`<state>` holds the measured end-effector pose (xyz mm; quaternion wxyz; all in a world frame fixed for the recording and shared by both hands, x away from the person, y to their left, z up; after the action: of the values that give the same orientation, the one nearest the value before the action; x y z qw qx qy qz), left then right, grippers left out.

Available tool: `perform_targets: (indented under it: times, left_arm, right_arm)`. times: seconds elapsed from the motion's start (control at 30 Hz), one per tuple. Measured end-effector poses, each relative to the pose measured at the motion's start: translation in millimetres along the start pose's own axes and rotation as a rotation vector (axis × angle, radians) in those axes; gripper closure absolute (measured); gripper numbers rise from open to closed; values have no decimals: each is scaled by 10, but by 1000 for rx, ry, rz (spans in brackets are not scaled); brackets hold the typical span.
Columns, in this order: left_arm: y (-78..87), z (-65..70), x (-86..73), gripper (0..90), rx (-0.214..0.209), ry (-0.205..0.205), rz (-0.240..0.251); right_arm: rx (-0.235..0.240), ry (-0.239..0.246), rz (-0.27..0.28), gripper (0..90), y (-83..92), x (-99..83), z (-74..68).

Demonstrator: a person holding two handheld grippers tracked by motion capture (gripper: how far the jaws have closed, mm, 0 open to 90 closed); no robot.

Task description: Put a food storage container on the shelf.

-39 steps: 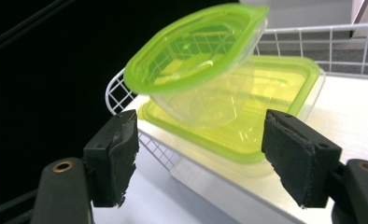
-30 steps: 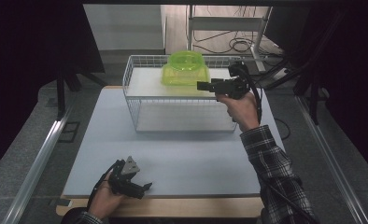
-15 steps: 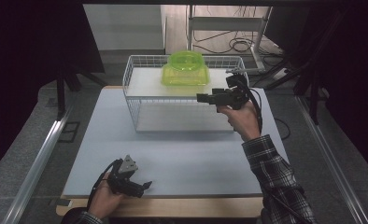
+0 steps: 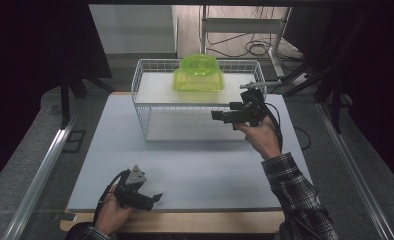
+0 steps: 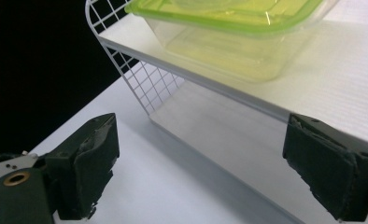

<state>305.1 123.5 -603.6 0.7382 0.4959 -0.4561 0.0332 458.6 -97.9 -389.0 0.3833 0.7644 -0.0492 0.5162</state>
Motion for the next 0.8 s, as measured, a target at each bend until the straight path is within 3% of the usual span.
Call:
perform_targets:
  times: [0.53, 0.8]
  left_arm:
    - [1, 7, -2, 22, 5, -8, -1]
    - [9, 4, 4, 20, 7, -8, 4]
  right_arm:
    - [-33, 93, -28, 61, -24, -260, -51]
    - [-29, 102, -48, 39, -71, -443, -69]
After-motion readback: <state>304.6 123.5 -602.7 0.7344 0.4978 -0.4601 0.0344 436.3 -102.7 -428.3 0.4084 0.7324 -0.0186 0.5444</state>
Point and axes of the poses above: each handheld gripper's, and its own axes: y roughly backward along the jaws, x roughly out of its top, z roughly to its right, the point moved 10 cm from there along -y, roughly forward along the jaws, and after that the axes turned 5 degrees about y, right-handed, at the moved point
